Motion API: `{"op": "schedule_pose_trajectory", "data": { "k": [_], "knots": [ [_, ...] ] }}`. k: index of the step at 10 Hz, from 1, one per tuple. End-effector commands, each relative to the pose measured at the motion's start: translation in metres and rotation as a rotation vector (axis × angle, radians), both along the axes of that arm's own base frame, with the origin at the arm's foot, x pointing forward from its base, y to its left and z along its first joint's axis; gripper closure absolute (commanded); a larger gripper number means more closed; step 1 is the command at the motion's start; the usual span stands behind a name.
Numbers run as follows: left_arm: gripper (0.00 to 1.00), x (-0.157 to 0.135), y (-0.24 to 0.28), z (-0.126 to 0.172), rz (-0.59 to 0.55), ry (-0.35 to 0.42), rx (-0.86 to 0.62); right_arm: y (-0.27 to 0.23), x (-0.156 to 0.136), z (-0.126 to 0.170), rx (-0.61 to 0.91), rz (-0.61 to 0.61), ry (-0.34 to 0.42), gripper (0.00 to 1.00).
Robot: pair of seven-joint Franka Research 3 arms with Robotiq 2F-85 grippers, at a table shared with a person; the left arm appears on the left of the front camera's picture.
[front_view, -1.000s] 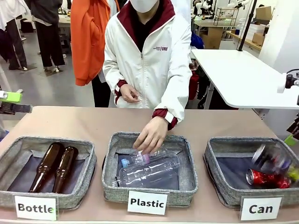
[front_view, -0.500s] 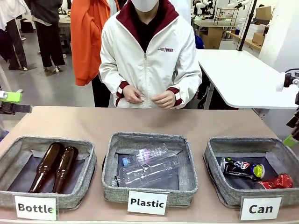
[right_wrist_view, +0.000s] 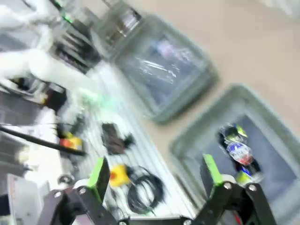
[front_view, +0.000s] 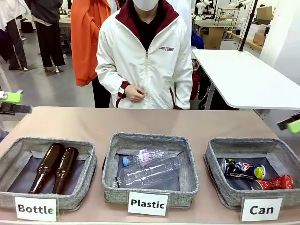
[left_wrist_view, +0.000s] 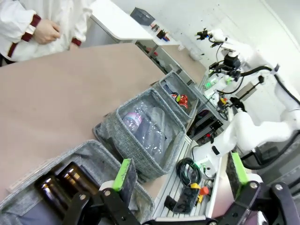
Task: Sort the can waste into the basket.
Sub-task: Pick up the can waste from the table and place it in the right Fabric basket.
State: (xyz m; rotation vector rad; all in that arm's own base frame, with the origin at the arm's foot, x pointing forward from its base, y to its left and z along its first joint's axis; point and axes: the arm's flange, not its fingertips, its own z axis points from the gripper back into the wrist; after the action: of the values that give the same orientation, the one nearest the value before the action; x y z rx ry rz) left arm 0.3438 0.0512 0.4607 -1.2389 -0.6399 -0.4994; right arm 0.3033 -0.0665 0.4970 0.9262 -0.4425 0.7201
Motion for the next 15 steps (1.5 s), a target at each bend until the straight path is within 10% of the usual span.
{"op": "schedule_pose_trajectory", "data": {
  "k": [1, 15],
  "knots": [
    [0.00, 0.000, 0.000, 0.001, -0.006, -0.001, -0.001, -0.039, 0.015, -0.010, 0.488, -0.095, 0.129, 0.00],
    [0.00, 0.000, 0.000, 0.001, -0.006, -0.001, -0.001, -0.041, 0.001, -0.010, 0.319, -0.079, 0.083, 0.00]
  ]
}}
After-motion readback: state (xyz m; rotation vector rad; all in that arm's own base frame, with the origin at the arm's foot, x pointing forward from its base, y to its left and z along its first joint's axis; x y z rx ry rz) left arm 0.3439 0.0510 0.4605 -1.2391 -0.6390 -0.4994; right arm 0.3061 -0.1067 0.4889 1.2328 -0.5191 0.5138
